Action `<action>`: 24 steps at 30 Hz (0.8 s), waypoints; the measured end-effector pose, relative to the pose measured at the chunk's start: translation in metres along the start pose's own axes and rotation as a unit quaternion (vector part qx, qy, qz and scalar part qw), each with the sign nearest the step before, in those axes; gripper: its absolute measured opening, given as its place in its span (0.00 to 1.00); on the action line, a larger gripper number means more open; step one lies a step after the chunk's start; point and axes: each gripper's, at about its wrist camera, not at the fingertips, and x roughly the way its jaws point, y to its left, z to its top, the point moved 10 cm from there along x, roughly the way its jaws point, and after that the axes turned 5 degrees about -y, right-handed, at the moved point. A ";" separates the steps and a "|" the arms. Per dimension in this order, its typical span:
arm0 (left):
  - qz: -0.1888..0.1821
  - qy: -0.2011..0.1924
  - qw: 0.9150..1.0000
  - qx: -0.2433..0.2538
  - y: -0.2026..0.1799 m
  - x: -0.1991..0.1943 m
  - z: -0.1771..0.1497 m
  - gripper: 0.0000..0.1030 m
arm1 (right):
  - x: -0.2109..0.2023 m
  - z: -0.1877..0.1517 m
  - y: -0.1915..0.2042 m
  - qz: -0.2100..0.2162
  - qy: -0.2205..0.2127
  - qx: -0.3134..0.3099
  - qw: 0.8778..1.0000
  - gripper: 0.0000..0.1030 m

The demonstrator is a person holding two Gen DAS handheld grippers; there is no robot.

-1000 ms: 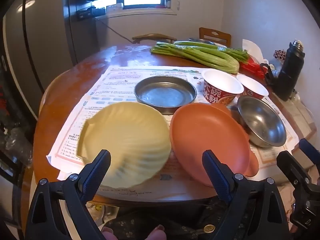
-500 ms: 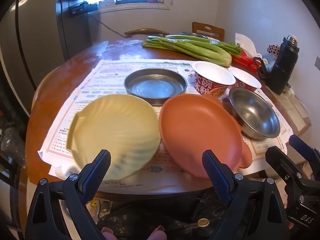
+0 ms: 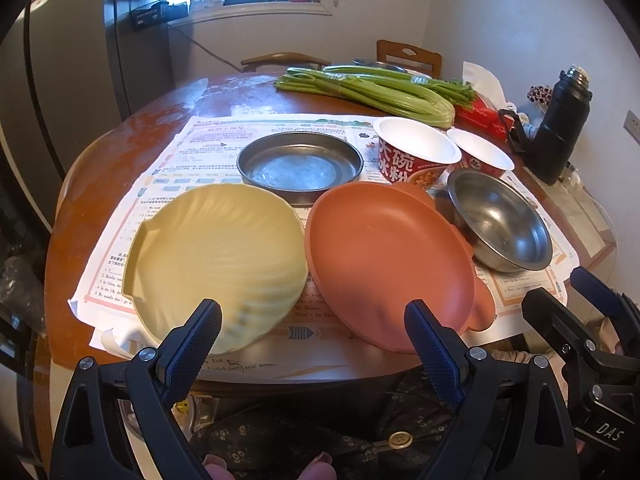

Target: Organize plates and bowls

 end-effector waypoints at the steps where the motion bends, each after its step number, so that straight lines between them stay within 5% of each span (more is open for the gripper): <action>1: 0.001 0.000 1.000 0.000 0.000 0.000 0.000 0.90 | 0.000 0.000 0.000 0.000 0.000 0.000 1.000 0.93; 24: -0.001 0.000 1.000 -0.001 0.002 0.000 0.000 0.90 | 0.003 -0.005 0.000 0.001 0.007 -0.002 1.000 0.93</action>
